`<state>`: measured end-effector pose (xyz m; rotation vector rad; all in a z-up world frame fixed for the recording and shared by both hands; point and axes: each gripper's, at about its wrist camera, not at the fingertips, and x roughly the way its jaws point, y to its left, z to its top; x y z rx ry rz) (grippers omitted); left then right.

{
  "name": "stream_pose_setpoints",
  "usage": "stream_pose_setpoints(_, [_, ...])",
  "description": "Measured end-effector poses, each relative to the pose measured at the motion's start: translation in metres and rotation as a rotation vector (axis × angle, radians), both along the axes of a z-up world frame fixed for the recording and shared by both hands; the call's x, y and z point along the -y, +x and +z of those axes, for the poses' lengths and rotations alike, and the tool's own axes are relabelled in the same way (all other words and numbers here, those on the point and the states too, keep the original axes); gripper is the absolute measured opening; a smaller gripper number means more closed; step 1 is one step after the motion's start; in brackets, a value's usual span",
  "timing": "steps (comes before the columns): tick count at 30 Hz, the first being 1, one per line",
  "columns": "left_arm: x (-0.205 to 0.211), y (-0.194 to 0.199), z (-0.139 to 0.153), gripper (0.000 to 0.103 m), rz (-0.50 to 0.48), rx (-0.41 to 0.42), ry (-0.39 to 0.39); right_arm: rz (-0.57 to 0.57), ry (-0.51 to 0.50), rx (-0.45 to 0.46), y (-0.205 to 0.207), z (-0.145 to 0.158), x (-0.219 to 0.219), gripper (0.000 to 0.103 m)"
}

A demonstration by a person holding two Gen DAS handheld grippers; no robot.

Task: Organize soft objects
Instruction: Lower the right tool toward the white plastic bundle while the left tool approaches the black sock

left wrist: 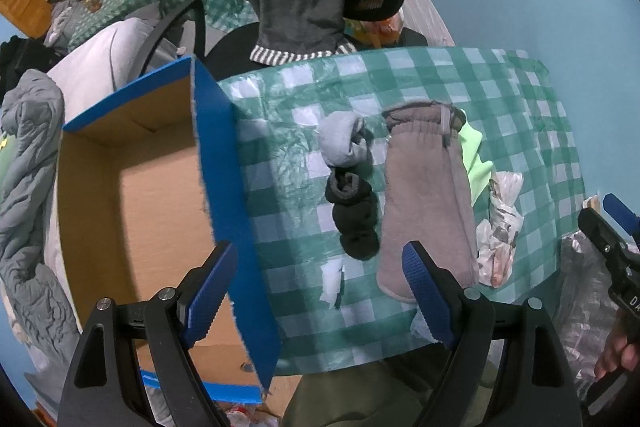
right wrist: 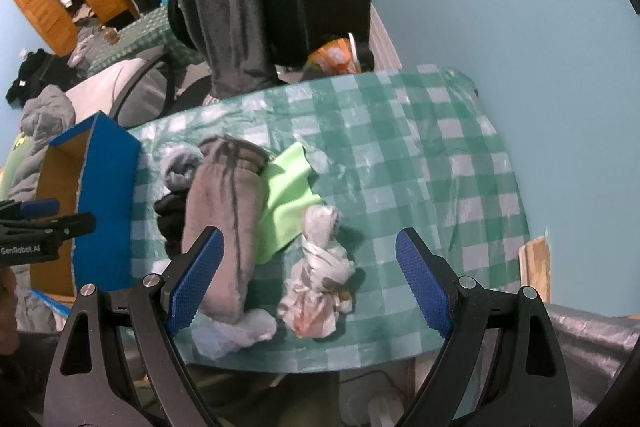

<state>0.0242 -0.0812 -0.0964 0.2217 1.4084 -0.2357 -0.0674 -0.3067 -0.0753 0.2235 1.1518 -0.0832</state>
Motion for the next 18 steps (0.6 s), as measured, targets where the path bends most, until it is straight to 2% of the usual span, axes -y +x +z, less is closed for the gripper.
stream_pose_setpoints(18, [0.016,0.010,-0.049,0.086,-0.011,-0.052,0.023,0.014,0.024,-0.119,0.002,-0.066,0.002,0.088])
